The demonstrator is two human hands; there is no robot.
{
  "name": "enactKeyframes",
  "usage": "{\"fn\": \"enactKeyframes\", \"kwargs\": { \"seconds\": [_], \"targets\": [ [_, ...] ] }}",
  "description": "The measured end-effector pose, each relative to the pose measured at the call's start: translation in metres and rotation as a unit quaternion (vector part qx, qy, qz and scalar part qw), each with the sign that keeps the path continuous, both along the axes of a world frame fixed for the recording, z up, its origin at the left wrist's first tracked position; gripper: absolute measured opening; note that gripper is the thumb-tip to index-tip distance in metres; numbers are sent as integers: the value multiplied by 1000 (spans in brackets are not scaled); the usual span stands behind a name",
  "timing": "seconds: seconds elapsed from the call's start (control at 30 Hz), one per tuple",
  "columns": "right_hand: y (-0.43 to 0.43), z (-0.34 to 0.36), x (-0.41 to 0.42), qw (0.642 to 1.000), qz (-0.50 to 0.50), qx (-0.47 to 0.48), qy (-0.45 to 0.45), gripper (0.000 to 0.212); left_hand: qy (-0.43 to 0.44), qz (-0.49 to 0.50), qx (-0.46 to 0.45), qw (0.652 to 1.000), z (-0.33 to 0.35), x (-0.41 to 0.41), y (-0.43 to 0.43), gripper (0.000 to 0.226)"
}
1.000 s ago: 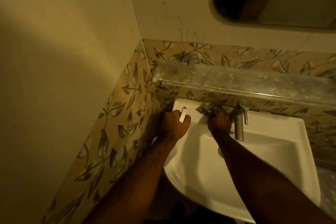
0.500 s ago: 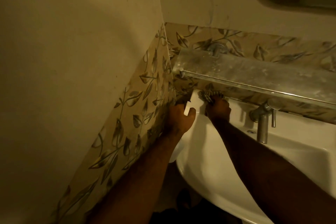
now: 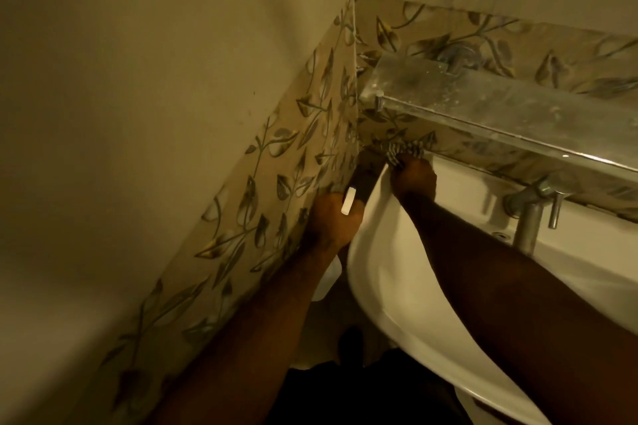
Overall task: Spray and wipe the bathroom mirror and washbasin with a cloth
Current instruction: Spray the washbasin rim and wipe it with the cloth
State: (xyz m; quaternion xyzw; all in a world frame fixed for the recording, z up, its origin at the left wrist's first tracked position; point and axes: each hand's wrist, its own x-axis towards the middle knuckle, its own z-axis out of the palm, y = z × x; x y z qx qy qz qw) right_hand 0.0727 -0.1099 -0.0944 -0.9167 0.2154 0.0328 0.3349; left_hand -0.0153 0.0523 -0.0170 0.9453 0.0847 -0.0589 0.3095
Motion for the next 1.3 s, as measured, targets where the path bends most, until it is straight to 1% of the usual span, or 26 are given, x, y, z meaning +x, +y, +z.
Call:
{"fn": "enactKeyframes", "kwargs": {
  "seconds": [0.17, 0.33, 0.4, 0.47, 0.53, 0.6, 0.67, 0.8, 0.93, 1.0, 1.1, 1.17, 1.23, 1.3],
  "targets": [
    [15, 6, -20, 999, 11, 20, 35, 40, 3, 15, 25, 1000, -6, -25, 19, 25],
    [41, 6, -68, 997, 50, 39, 43, 35, 12, 4, 31, 999, -15, -47, 29, 27],
    [51, 6, -88, 995, 79, 29, 46, 35, -2, -11, 24, 1000, -16, -54, 29, 27],
    [60, 6, -106, 991, 124, 12, 46, 35, -18, -30, 37, 999, -18, -58, 27, 27],
    [70, 1, -121, 985, 162, 1, 53, 35, -28, -31, 37, 998, -19, -63, 25, 26],
    [78, -9, -134, 984, 157, 22, 76, 42, -48, -32, 43, 997, -25, -70, 26, 27],
    [81, -21, -146, 984, 157, 33, 80, 49, -41, -26, 41, 998, -29, -78, 27, 27],
    [86, -14, -169, 978, 198, -14, 65, 38, -4, -11, 13, 1000, -39, -93, 32, 28],
    [88, -7, -191, 970, 228, -68, 41, 37, -20, -17, -6, 1000, -51, -114, 39, 38],
    [89, -1, -205, 960, 261, -92, 38, 39, -34, -27, 4, 999, -59, -122, 43, 39],
    [86, 1, -226, 950, 285, -119, 38, 46, -21, -50, 11, 998, -65, -130, 45, 33],
    [83, 4, -238, 947, 291, -132, 33, 48, -12, -62, 22, 998, -68, -133, 44, 35],
    [78, 5, -248, 944, 298, -141, 29, 48, -23, -84, 28, 996, -73, -136, 41, 38],
    [73, 6, -261, 943, 296, -148, 22, 44, -5, -107, 12, 994, -76, -138, 39, 39]
  ]
}}
